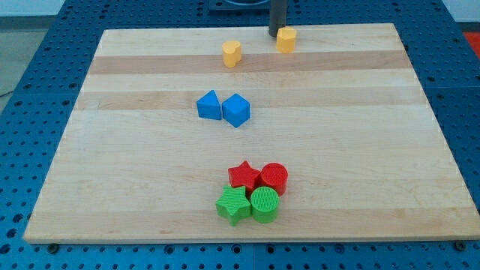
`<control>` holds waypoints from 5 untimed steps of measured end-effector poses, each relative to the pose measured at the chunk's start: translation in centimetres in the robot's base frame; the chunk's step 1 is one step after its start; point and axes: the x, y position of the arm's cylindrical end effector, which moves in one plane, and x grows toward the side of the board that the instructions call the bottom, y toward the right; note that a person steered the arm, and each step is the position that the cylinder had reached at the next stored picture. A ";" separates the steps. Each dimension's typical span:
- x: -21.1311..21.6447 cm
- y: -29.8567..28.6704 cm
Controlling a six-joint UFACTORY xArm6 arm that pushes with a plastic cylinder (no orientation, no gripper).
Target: Push the yellow hexagon diagonally right below the yellow heart
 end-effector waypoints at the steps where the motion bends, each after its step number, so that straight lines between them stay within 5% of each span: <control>1: -1.1 0.9; 3: 4.8 3.1; 5: 1.2 9.7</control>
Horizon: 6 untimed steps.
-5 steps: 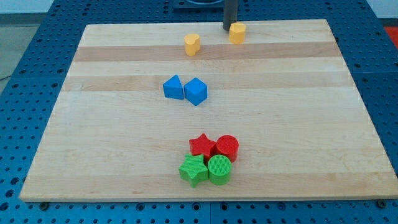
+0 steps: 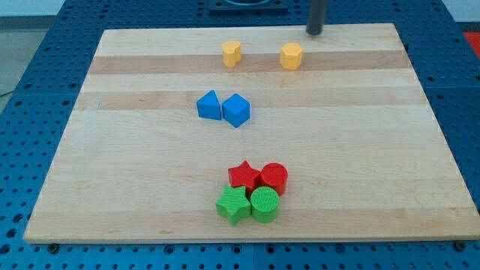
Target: Push the yellow hexagon diagonally right below the yellow heart
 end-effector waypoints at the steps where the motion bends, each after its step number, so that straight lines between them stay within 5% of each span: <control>1: 5.9 -3.3; 2: 10.8 -6.8; 3: 10.9 -7.0; 5: 4.1 -7.1; 6: 12.2 -9.7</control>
